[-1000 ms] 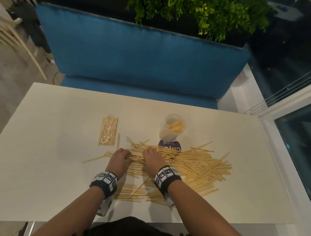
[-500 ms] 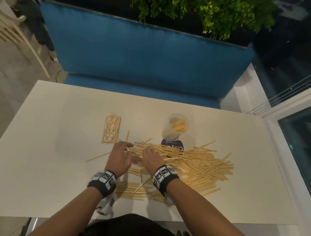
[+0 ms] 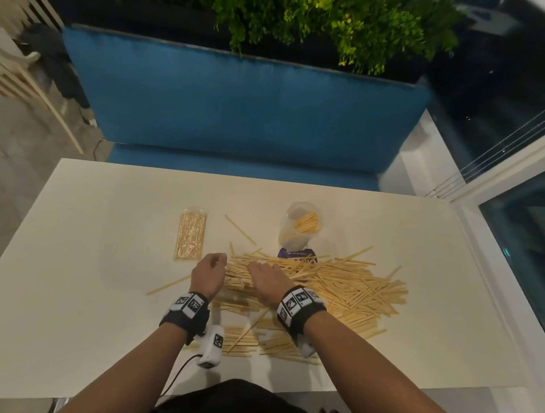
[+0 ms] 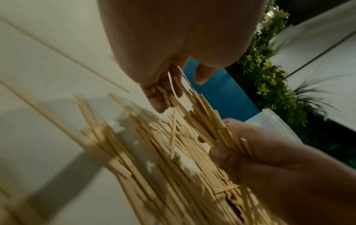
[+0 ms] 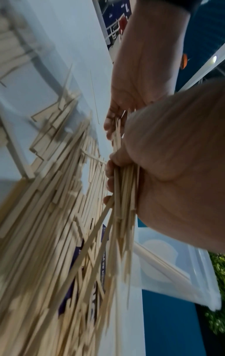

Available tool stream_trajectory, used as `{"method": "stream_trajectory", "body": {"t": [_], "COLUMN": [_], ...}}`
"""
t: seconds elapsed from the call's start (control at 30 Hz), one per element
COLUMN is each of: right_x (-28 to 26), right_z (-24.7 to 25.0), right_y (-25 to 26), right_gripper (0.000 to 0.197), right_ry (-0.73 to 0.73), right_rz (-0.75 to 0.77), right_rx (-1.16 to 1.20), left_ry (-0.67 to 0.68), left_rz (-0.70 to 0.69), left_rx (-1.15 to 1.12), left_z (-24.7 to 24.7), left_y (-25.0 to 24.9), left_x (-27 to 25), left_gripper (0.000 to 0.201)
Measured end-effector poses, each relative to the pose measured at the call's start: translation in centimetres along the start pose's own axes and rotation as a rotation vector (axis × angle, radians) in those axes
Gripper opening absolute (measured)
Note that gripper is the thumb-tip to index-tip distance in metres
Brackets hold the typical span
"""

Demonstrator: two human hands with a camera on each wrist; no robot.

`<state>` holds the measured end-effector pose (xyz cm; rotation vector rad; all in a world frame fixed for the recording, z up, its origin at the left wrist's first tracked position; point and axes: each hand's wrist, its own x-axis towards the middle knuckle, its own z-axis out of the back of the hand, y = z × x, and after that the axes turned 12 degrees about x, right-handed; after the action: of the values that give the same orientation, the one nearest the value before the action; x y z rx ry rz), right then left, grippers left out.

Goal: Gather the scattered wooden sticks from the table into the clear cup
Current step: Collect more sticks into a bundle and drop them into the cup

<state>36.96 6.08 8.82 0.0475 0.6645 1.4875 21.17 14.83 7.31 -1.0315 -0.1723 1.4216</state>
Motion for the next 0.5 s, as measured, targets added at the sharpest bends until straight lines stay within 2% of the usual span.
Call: {"method": "stream_trajectory", "body": {"t": [0.07,0.13,0.3,0.43,0.5], "right_x": [0.1,0.1,0.4,1.0,1.2], "right_z": [0.0,0.2,0.6,1.2,1.4], "right_y": [0.2,0.6,1.3,1.9,2.1], "right_gripper": [0.029,0.029,0.021,0.019,0.019], "right_ry": [0.000,-0.003,-0.001,0.006,-0.012], "right_rz": [-0.021,-0.055,-0.168,-0.181,-0.180], "right_rx": [0.016,0.016,-0.008,-0.031,-0.017], "left_ry": [-0.031,-0.030,0.054,0.075,0.055], "left_rz": [0.025,0.048,0.094,0.195,0.272], "left_rx": [0.023,0.055,0.091,-0.016,-0.143], "left_z": [-0.3,-0.8,-1.9,-1.7,-1.3], "left_y": [-0.2,-0.2,0.3,0.2,-0.6], "left_x": [0.2,0.3,0.2,0.1,0.0], "left_gripper": [0.039,0.038,0.038,0.049,0.046]}}
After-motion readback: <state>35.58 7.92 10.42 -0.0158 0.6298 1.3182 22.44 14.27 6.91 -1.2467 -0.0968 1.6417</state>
